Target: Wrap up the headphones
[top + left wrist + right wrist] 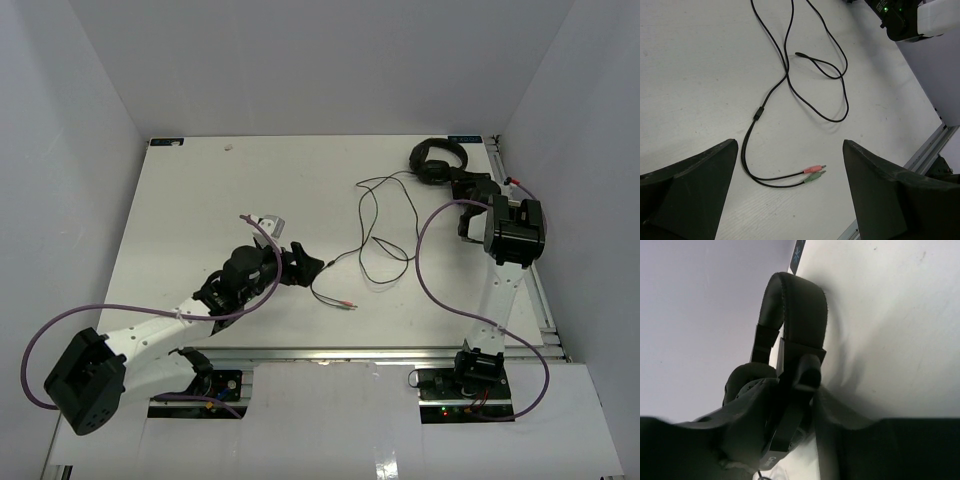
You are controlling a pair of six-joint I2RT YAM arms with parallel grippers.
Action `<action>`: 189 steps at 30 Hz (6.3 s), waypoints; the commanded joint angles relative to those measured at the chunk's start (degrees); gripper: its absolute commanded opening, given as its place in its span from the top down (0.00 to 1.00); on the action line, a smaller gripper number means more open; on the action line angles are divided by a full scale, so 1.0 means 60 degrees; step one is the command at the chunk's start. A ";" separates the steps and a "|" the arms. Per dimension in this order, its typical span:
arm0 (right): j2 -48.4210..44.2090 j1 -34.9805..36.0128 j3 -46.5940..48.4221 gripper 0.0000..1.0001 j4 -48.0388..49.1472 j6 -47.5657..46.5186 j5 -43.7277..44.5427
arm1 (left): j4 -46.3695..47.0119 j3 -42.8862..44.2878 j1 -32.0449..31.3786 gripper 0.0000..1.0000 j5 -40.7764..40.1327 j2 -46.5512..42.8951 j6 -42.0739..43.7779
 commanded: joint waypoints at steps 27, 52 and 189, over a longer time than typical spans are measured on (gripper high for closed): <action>-0.3006 0.0871 -0.3156 0.92 0.7853 0.2421 -0.8654 | -0.7814 0.8573 -0.0069 0.09 0.0071 0.1507 0.2731; -0.6034 0.5129 -0.5172 0.92 0.5861 -0.0295 -0.9507 | -1.0416 0.9886 -0.0069 0.20 -0.2192 0.3034 0.5490; -0.7231 0.7818 -0.6542 0.92 0.3098 -1.0145 -0.8007 | -0.8147 0.8919 0.1147 1.00 0.3635 -0.1944 0.0617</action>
